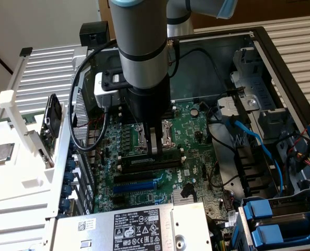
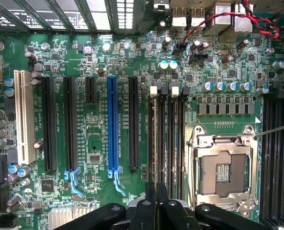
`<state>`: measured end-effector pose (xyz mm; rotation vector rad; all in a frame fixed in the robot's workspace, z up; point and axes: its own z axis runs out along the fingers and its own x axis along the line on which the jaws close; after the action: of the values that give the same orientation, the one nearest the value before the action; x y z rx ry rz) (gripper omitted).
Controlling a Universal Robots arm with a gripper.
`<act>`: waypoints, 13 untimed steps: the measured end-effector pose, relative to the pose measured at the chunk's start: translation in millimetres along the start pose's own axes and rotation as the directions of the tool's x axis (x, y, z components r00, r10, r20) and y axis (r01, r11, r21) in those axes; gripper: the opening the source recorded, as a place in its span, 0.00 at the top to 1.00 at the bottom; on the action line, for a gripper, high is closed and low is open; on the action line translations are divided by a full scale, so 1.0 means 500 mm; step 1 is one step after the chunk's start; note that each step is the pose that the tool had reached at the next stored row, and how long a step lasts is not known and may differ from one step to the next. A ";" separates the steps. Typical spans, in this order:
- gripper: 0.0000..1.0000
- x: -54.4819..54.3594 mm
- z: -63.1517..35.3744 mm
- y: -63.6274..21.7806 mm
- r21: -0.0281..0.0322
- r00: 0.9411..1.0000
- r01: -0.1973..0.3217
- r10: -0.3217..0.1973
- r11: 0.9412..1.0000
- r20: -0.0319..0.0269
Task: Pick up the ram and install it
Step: 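Insert the ram into the slot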
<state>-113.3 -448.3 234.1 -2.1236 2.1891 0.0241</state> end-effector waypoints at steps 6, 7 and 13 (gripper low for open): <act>0.88 0.000 0.002 0.000 0.000 1.000 0.000 0.000 1.000 0.001; 0.88 0.000 0.002 0.000 0.000 1.000 0.000 0.000 1.000 0.001; 0.88 0.000 0.004 0.000 0.000 1.000 0.000 0.000 1.000 0.003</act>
<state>-113.3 -448.3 232.4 -2.1222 2.1877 0.0273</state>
